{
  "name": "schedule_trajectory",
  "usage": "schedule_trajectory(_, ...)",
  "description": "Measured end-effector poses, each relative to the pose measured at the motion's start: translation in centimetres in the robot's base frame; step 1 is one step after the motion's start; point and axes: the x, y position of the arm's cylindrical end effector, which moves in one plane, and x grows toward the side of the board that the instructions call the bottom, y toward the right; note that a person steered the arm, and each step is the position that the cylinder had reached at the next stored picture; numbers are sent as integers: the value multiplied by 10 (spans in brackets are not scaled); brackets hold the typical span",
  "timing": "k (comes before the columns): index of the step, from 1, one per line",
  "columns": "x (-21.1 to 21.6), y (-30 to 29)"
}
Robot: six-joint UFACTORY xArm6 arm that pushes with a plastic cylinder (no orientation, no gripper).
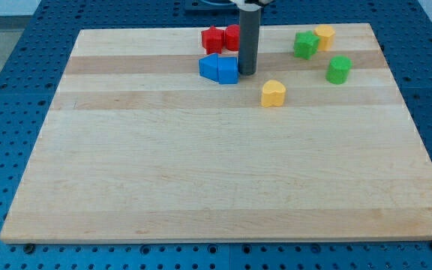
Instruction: Slide the green star top of the green circle
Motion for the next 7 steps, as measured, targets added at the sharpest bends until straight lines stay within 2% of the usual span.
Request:
schedule_trajectory(5, -74, 52)
schedule_trajectory(7, -77, 73)
